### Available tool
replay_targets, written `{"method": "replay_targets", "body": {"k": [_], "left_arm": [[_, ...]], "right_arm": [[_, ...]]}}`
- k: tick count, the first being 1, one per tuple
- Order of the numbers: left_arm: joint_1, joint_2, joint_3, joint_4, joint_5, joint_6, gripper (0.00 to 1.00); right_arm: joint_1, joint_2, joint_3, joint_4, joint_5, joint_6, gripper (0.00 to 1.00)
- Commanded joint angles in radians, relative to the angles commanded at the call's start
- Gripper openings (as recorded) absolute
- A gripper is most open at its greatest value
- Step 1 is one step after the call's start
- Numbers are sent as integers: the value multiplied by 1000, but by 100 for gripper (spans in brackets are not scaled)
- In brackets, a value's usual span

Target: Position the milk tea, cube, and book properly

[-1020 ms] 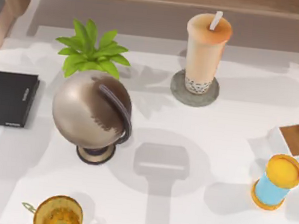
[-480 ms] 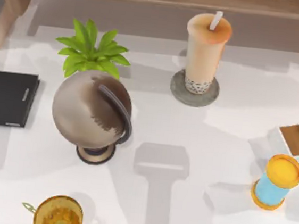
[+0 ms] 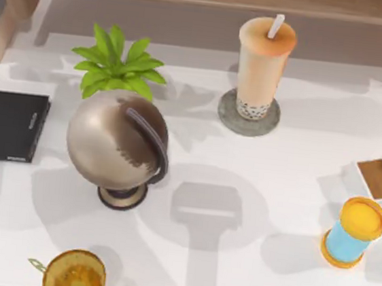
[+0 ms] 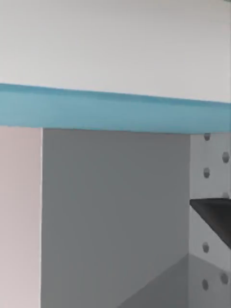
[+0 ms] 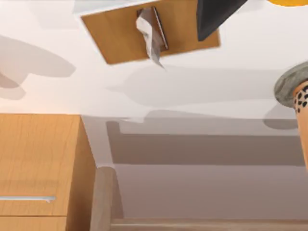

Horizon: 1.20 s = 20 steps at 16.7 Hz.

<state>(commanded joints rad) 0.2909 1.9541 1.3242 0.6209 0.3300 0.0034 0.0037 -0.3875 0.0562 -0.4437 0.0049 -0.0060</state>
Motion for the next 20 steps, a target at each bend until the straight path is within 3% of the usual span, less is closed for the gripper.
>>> {"method": "replay_targets", "body": {"k": [19,20], "left_arm": [[-22,102,149,-46,-20,-1,100],[-22,102,149,-46,-20,-1,92]], "right_arm": [[0,0,0,0,0,0,100],[0,0,0,0,0,0,100]]}}
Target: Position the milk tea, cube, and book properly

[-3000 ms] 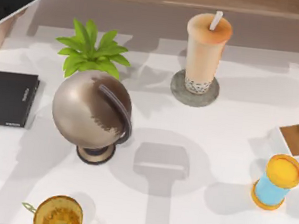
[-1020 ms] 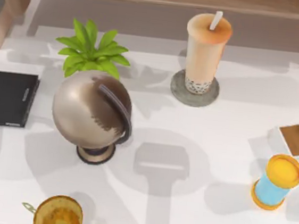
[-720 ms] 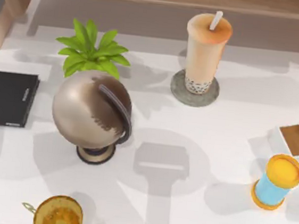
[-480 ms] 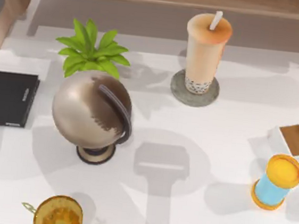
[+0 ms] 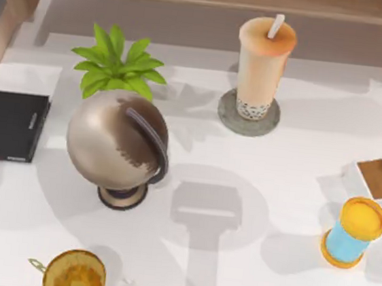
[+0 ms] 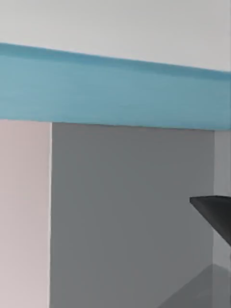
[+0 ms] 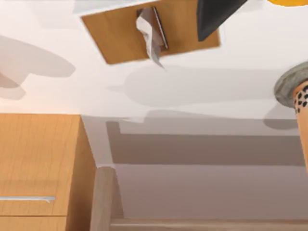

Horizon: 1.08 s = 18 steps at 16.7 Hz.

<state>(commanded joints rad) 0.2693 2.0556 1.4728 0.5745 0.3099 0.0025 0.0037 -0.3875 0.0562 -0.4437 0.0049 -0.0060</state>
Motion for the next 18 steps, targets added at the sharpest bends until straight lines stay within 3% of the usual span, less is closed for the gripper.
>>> {"method": "replay_targets", "body": {"k": [12,18], "left_arm": [[0,0,0,0,0,0,2],[0,0,0,0,0,0,0]], "right_arm": [[0,0,0,0,0,0,100],[0,0,0,0,0,0,100]]}}
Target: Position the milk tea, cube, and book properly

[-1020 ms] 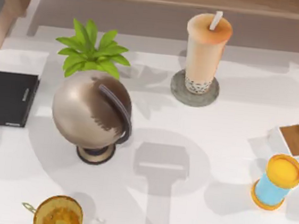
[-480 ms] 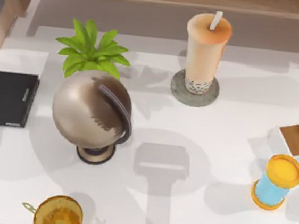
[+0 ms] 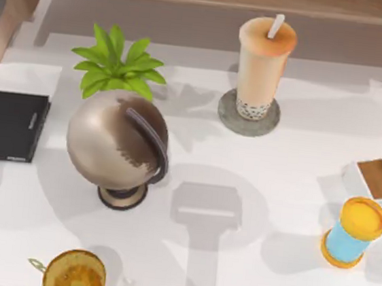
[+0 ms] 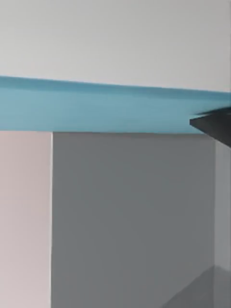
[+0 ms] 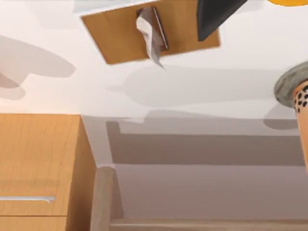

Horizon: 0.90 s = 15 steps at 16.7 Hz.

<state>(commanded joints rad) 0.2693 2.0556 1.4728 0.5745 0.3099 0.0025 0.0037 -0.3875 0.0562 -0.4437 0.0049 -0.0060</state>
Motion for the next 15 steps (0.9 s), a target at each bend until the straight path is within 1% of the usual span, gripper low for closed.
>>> {"method": "replay_targets", "body": {"k": [4,8,10,15], "left_arm": [[4,-3,-1,-1,2,4,0],[62,-33,-27,-28,46,44,0],[73,-40,-39,-31,53,49,0],[22,-49,-31,-21,12,11,0]], "right_arm": [[0,0,0,0,0,0,100],[0,0,0,0,0,0,100],[0,0,0,0,0,0,100],[0,0,0,0,0,0,100]]}}
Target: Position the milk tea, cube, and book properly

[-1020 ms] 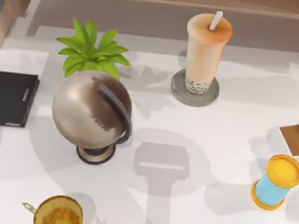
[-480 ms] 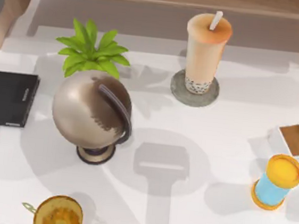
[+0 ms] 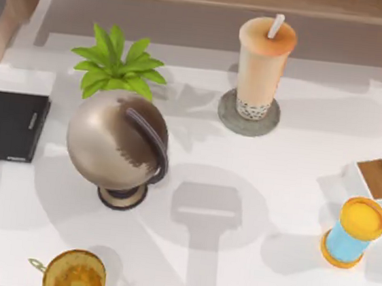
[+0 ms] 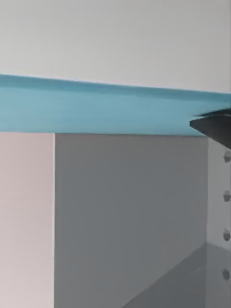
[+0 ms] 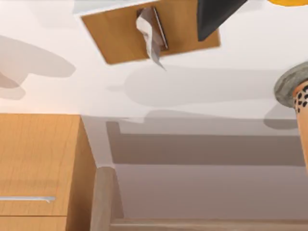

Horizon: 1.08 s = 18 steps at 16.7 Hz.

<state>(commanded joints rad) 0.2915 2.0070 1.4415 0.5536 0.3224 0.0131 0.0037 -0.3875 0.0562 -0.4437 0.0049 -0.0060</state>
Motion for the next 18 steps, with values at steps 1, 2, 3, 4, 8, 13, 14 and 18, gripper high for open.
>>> {"method": "replay_targets", "body": {"k": [1,2,3,4,8,13,14,18], "left_arm": [[-12,0,2,2,-6,-7,0],[-14,0,3,2,-7,-9,0],[-14,0,3,2,-7,-9,0],[-14,0,3,2,-7,-9,0],[-6,-26,-19,7,5,26,0],[52,-227,-174,53,43,291,0],[69,-275,-222,66,47,375,0],[118,-444,-455,122,42,783,0]], "right_arm": [[0,0,0,0,0,0,100],[0,0,0,0,0,0,100],[0,0,0,0,0,0,100],[0,0,0,0,0,0,100],[0,0,0,0,0,0,100],[0,0,0,0,0,0,100],[0,0,0,0,0,0,100],[0,0,0,0,0,0,100]]}}
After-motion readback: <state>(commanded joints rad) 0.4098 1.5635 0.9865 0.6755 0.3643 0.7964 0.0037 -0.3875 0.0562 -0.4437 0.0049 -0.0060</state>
